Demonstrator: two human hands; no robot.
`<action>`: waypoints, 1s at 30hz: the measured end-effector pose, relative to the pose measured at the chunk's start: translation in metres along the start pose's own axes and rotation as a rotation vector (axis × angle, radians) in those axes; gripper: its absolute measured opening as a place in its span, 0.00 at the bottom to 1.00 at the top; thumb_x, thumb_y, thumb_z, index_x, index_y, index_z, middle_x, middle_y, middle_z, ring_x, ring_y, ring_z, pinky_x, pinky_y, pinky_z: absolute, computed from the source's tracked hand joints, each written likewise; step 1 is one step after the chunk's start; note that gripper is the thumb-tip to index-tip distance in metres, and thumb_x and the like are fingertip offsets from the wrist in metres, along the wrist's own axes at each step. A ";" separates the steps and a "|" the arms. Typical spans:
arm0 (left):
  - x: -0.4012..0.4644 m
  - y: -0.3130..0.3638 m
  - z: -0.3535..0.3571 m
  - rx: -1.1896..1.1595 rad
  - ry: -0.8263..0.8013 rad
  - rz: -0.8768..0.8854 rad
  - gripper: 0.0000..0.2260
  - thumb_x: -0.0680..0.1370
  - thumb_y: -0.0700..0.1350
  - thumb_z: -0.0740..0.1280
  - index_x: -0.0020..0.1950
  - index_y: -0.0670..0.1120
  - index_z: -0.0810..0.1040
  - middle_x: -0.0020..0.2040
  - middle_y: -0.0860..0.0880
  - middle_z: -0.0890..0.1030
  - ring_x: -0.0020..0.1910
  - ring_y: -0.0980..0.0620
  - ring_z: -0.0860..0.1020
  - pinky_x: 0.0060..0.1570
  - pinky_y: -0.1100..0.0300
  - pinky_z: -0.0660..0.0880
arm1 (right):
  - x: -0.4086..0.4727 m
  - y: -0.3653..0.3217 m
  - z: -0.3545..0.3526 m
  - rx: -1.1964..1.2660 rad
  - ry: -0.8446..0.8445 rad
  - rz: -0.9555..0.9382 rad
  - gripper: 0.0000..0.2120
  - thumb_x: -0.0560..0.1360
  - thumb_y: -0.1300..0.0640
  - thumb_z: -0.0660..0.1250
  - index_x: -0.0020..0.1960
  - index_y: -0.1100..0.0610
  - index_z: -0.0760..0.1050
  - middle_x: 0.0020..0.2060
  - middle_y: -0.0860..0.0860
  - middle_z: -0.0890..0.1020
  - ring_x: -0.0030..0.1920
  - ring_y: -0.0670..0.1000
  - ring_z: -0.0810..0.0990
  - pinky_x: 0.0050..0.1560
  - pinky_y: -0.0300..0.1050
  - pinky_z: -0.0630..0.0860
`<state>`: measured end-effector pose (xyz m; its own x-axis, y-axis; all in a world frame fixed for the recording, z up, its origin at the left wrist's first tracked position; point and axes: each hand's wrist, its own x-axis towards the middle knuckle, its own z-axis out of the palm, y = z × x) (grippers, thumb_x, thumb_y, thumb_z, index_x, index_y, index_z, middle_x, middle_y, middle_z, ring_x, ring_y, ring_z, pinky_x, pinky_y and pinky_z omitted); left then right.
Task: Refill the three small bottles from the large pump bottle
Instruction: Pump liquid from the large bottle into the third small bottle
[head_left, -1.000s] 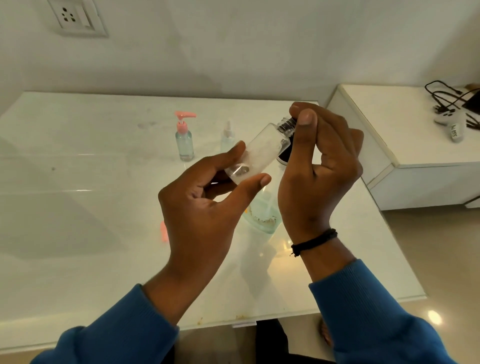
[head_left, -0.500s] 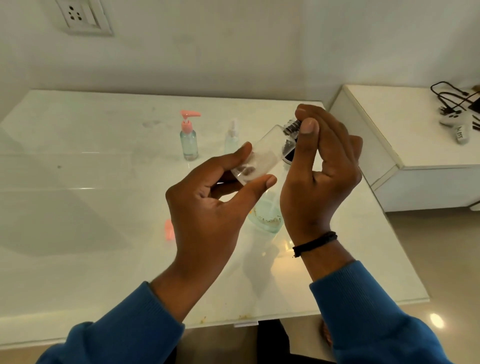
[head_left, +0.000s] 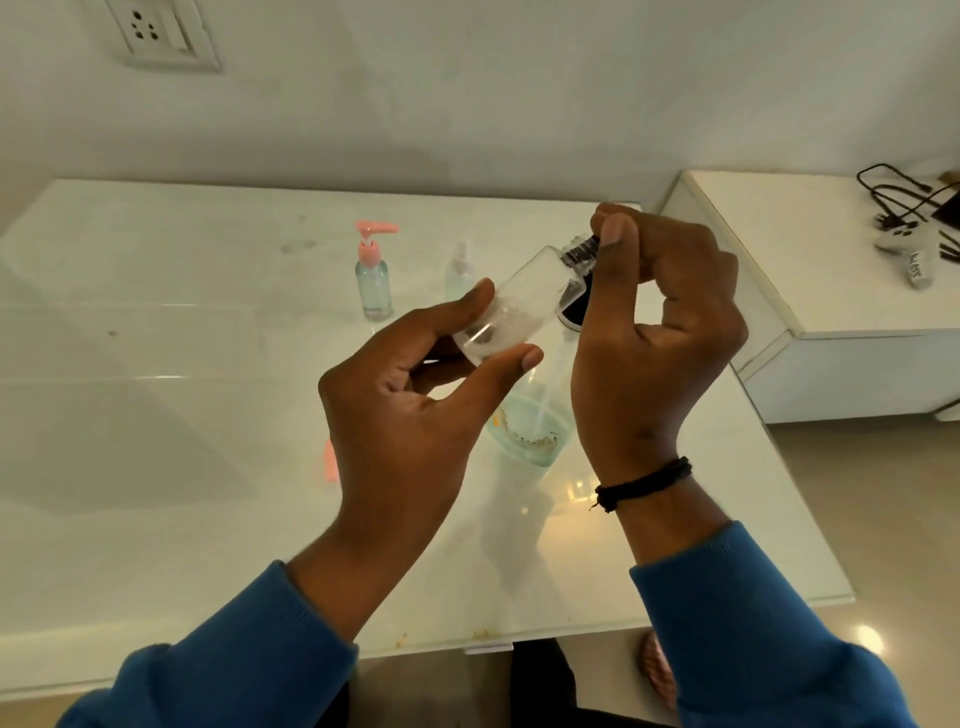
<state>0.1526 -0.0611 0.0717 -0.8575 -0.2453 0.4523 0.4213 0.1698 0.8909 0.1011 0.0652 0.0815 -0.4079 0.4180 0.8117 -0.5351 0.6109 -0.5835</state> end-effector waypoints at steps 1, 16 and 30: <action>0.000 0.001 0.000 0.004 -0.004 0.009 0.19 0.72 0.42 0.78 0.61 0.43 0.82 0.57 0.55 0.83 0.55 0.63 0.83 0.51 0.69 0.79 | 0.002 -0.001 -0.001 0.005 0.007 0.000 0.06 0.80 0.61 0.69 0.46 0.60 0.83 0.42 0.46 0.83 0.43 0.43 0.79 0.48 0.51 0.76; 0.003 -0.005 -0.001 0.012 0.001 0.017 0.19 0.73 0.41 0.78 0.62 0.43 0.81 0.58 0.53 0.83 0.56 0.61 0.83 0.53 0.66 0.80 | 0.004 0.001 0.001 0.043 0.027 0.047 0.14 0.80 0.59 0.68 0.37 0.61 0.81 0.35 0.47 0.80 0.38 0.47 0.76 0.43 0.60 0.74; 0.003 -0.006 0.000 0.017 0.003 0.011 0.19 0.72 0.41 0.78 0.62 0.42 0.82 0.58 0.55 0.83 0.56 0.62 0.83 0.52 0.66 0.80 | -0.001 0.004 0.006 0.045 0.017 0.051 0.13 0.80 0.62 0.68 0.37 0.61 0.78 0.36 0.46 0.77 0.37 0.49 0.75 0.39 0.62 0.73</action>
<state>0.1475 -0.0633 0.0676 -0.8519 -0.2458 0.4625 0.4259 0.1888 0.8848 0.0950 0.0637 0.0783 -0.4234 0.4595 0.7808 -0.5468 0.5575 -0.6246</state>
